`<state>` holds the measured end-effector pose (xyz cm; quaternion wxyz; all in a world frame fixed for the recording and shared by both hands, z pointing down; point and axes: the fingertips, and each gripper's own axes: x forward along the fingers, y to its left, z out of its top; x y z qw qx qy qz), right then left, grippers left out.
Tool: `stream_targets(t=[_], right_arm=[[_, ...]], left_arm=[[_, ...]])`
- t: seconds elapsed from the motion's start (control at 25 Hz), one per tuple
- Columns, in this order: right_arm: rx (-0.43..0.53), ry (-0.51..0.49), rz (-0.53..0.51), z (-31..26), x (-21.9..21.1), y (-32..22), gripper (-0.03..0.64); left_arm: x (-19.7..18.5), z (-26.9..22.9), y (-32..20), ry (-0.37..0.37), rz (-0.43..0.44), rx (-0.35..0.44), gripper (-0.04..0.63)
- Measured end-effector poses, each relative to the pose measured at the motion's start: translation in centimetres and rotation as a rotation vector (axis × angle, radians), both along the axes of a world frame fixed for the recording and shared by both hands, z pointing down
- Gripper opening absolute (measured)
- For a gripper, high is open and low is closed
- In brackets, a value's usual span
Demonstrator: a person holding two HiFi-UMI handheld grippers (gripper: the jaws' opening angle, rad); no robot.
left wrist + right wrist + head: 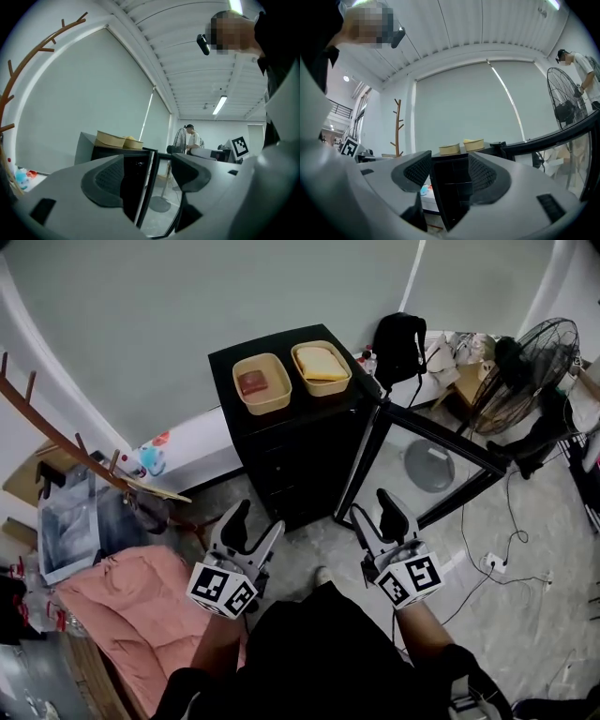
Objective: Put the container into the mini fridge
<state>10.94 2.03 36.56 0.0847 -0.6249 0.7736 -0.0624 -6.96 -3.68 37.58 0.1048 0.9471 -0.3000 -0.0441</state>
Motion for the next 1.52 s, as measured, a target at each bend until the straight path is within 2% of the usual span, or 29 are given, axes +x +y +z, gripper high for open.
stream_targets(t=[0.24,0.52,0.76,0.92,1.04,1.16,1.36,1.52], right_arm=[[0.022,-0.009,-0.045,-0.7,1.7,-4.3,0.258],[0.027,-0.017,-0.109,-0.6,2.9,-7.6,0.247],[0.045,-0.055,-0.117,-0.7,4.8,-9.7,0.244],[0.026,-0.081,-0.156,-0.6,5.1,-10.6,0.242],[0.007,-0.094,-0.182,-0.5,5.1,-11.1,0.242],[-0.006,-0.117,-0.179,-0.3,4.8,-11.5,0.242],[-0.014,-0.151,-0.164,-0.9,4.1,-12.3,0.242],[-0.026,-0.168,-0.146,-0.9,3.1,-12.6,0.242]], left_arm=[[1.6,-0.9,-2.7,-0.013,-0.029,0.022,0.327],[3.4,-1.1,-6.1,-0.095,-0.020,0.049,0.327],[5.5,-1.3,-8.6,-0.137,-0.032,0.069,0.327],[7.0,-1.8,-9.9,-0.221,-0.015,0.133,0.327],[7.6,-2.0,-11.3,-0.272,0.022,0.137,0.327],[7.4,-2.6,-12.4,-0.309,0.048,0.159,0.327],[7.2,-3.9,-14.3,-0.383,0.117,0.241,0.327],[7.3,-3.6,-16.1,-0.515,0.177,0.323,0.327]])
